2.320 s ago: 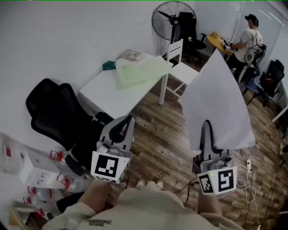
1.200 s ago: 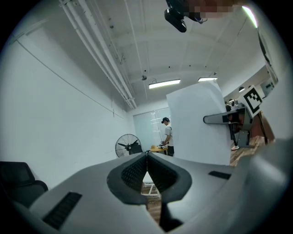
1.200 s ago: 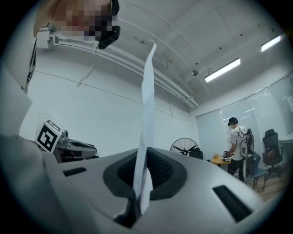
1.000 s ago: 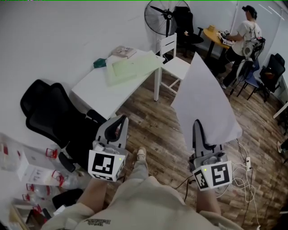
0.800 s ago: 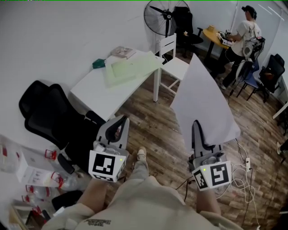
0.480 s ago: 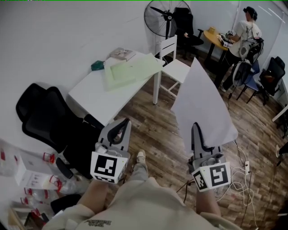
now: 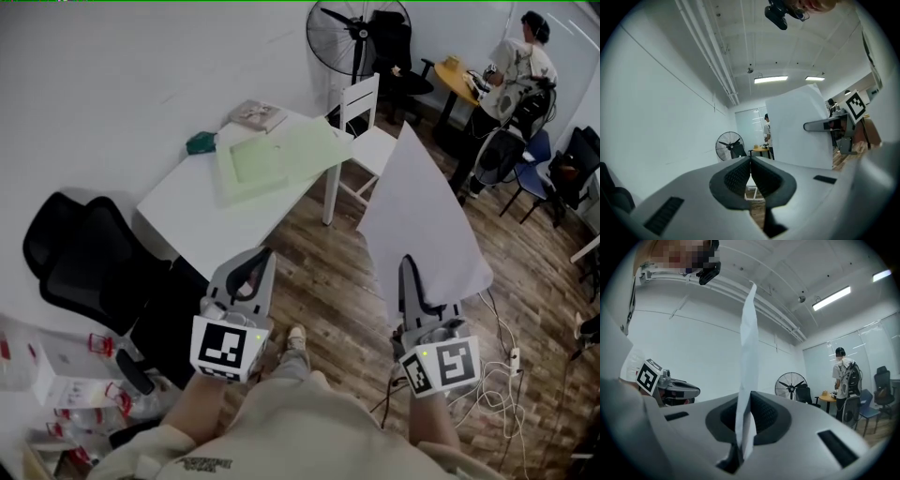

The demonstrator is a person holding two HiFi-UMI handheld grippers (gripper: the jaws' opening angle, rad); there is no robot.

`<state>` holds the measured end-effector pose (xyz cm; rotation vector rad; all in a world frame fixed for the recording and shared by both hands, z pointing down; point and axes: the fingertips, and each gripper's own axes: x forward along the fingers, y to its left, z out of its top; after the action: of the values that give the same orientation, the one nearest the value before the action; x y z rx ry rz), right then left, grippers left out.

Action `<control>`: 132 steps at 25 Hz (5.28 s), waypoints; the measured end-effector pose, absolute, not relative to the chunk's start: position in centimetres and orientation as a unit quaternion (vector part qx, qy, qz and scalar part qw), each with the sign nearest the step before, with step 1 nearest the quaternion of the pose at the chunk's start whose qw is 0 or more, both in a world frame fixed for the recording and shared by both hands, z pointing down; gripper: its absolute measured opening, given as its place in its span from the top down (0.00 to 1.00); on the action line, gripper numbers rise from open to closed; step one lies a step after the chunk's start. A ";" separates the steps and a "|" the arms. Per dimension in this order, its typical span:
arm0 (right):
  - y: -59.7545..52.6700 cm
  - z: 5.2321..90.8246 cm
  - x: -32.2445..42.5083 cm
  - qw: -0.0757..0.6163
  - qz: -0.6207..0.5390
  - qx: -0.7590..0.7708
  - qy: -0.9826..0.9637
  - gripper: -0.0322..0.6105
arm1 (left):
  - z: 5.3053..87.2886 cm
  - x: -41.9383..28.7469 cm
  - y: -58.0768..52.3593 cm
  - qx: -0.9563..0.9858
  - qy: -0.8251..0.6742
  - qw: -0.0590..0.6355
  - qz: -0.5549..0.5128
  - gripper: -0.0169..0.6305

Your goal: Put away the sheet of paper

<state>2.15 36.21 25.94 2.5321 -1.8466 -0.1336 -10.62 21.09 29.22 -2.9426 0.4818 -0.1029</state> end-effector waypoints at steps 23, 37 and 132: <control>11.9 30.6 14.4 0.041 0.037 0.807 -0.588 0.91 | 33.2 0.7 -0.7 -0.986 0.139 0.049 -0.079 0.94; 4.7 34.3 17.1 0.049 0.074 0.777 -0.623 0.91 | 35.5 2.6 -6.5 -0.980 0.169 0.036 -0.096 0.94; -33.4 69.3 20.5 0.138 0.545 0.400 -0.724 0.91 | 55.0 1.4 -29.7 -0.823 0.443 -0.135 -0.330 0.94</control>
<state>20.54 -33.38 69.27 1.1553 -2.0935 1.5759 1.37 -29.70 55.00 -2.8335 1.5248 -1.1377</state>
